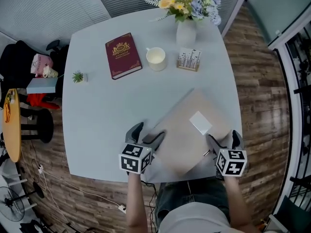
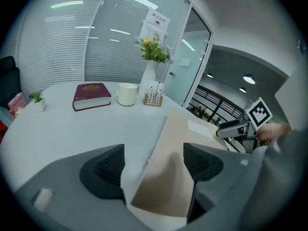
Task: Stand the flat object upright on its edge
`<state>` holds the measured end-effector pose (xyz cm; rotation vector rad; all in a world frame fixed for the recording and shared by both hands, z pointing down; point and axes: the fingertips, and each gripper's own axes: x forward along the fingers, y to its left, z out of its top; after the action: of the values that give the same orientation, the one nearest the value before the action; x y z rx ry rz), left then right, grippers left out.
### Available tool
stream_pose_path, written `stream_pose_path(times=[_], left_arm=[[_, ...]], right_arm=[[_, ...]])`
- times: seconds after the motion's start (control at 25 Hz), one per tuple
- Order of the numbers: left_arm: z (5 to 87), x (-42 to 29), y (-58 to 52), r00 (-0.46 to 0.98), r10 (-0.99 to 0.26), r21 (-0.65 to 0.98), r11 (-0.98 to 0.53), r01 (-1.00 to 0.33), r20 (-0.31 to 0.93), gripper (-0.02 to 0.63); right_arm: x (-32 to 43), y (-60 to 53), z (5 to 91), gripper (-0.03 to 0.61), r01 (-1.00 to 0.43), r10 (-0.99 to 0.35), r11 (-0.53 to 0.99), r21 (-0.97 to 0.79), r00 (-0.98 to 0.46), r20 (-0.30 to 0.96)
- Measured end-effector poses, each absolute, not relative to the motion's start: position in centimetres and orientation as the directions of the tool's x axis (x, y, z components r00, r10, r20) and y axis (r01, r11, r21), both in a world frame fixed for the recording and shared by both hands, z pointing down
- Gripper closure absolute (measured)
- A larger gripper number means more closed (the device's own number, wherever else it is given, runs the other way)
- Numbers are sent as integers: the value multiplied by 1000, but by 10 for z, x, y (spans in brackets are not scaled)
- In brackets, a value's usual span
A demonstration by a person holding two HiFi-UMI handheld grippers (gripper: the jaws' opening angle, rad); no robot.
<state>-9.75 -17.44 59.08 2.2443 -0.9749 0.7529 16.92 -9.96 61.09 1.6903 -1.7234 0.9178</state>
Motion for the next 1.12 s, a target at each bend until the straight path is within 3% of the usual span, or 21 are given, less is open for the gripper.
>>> stream_pose_path(times=[0.24, 0.48, 0.8, 1.12], left_arm=[[612, -81, -158, 608, -286, 316, -649, -691, 741, 229], [619, -75, -151, 620, -207, 352, -670, -654, 757, 222], [615, -74, -162, 659, -150, 407, -679, -611, 737, 223], [632, -69, -156, 626, 19, 444, -721, -531, 780, 224]], right_arm=[[165, -95, 627, 58, -948, -595, -143, -284, -147, 790], [162, -96, 634, 46, -882, -590, -227, -414, -214, 779], [154, -100, 646, 31, -830, -556, -278, -483, -271, 785], [149, -96, 655, 34, -799, -520, -300, -522, -322, 791]])
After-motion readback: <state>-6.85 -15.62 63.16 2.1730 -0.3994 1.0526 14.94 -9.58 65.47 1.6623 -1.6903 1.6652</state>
